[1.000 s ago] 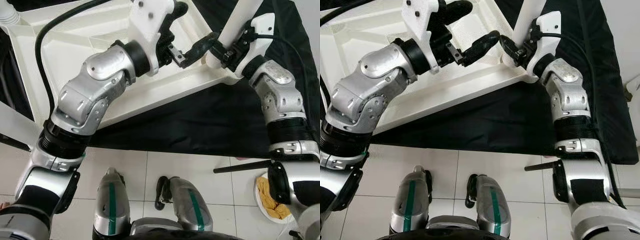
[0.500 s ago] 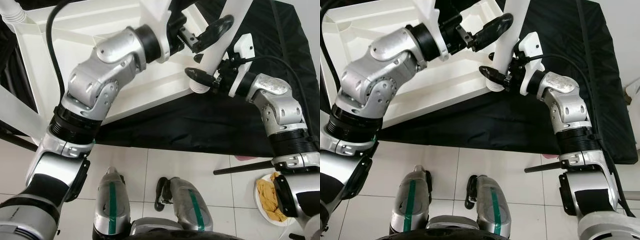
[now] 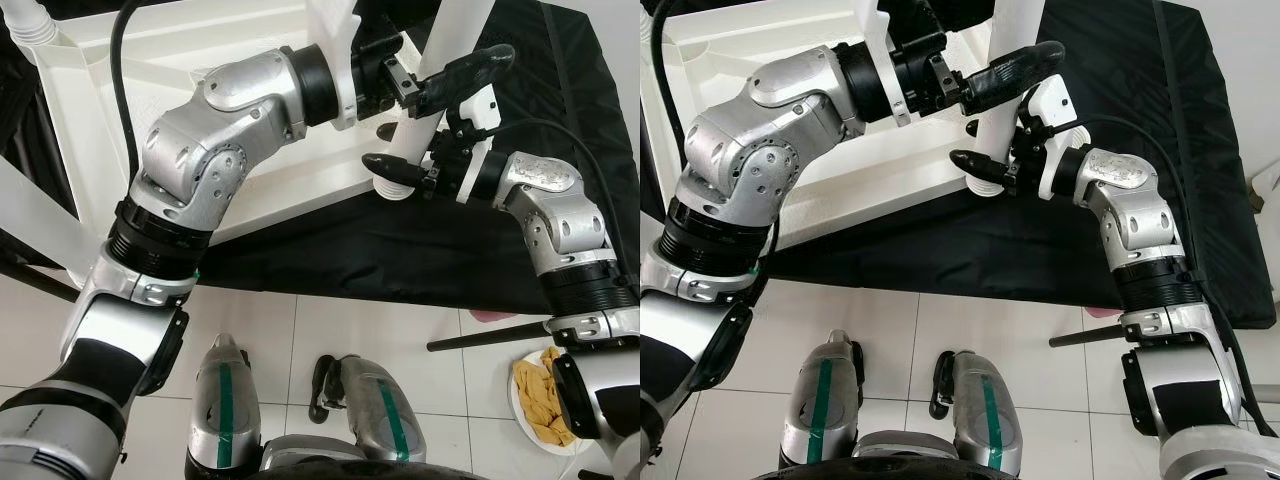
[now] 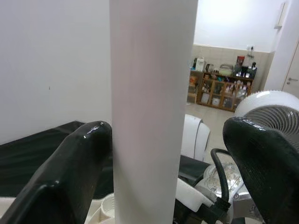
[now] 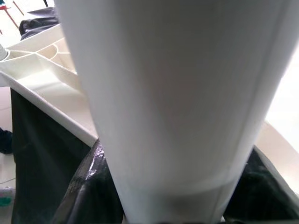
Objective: Building children table
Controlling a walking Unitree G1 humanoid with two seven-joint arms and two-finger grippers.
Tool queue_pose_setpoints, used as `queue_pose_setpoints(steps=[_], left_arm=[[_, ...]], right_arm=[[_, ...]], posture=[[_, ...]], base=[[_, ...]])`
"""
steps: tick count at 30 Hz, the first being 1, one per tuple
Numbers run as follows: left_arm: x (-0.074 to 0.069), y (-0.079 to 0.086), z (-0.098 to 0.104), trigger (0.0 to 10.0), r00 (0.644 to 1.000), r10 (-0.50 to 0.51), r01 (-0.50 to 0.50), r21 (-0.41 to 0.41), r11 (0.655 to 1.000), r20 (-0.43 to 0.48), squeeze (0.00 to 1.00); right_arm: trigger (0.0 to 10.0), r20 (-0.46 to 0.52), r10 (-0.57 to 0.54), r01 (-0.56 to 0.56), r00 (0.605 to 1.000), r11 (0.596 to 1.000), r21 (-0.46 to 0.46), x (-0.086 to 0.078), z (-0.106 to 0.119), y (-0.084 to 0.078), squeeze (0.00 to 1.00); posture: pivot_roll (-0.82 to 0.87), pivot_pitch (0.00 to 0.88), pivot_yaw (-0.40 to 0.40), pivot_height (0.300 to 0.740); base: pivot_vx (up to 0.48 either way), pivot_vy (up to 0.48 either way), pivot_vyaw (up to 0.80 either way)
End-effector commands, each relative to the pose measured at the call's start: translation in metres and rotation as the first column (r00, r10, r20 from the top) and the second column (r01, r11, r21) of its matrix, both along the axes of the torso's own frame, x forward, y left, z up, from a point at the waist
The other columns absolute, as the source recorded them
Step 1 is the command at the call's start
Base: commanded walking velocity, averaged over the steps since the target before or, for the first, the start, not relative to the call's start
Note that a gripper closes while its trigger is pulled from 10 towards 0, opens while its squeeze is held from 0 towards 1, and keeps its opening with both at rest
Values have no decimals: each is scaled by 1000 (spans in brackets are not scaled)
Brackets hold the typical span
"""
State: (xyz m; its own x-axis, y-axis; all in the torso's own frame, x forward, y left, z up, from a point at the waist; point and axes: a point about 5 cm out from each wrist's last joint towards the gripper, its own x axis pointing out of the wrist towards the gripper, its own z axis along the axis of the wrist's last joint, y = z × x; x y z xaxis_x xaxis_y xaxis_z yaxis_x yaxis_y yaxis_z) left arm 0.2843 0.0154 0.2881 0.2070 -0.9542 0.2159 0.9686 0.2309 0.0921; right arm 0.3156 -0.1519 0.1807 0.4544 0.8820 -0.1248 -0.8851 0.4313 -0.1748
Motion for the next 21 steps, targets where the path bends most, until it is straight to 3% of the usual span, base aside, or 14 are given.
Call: queue_pose_setpoints(steps=[1,2,4,7,12,21], left_arm=[[1,-5,-4,10000,1000,-3,4,36,999,-23,0],[4,-8,-12,10000,999,28,-24,93,995,-36,0],[4,-8,-12,10000,999,28,-24,93,995,-36,0],[12,-11,-25,10000,995,84,-72,215,974,-47,0],[18,-12,-28,10000,991,131,-117,248,962,-42,0],[25,-8,-18,10000,985,169,-155,227,961,-45,0]], right_arm=[[10000,3,4,-4,1000,1000,-18,-2,2,-3,0],[10000,5,3,-3,1000,1000,-22,-2,2,-4,0],[10000,5,3,-3,1000,1000,-22,-2,2,-4,0],[10000,8,3,-3,1000,1000,-25,-2,2,-5,0],[10000,5,4,-4,1000,1000,-22,-2,2,-4,0],[10000,0,5,-5,1000,1000,-24,-3,1,-6,0]], posture=[[130,18,-107,740],[127,15,-105,740],[127,15,-105,740],[126,7,-99,740],[125,2,-97,740],[125,0,-100,740]], base=[[0,0,0],[0,0,0],[0,0,0],[0,0,0],[0,0,0],[0,0,0]])
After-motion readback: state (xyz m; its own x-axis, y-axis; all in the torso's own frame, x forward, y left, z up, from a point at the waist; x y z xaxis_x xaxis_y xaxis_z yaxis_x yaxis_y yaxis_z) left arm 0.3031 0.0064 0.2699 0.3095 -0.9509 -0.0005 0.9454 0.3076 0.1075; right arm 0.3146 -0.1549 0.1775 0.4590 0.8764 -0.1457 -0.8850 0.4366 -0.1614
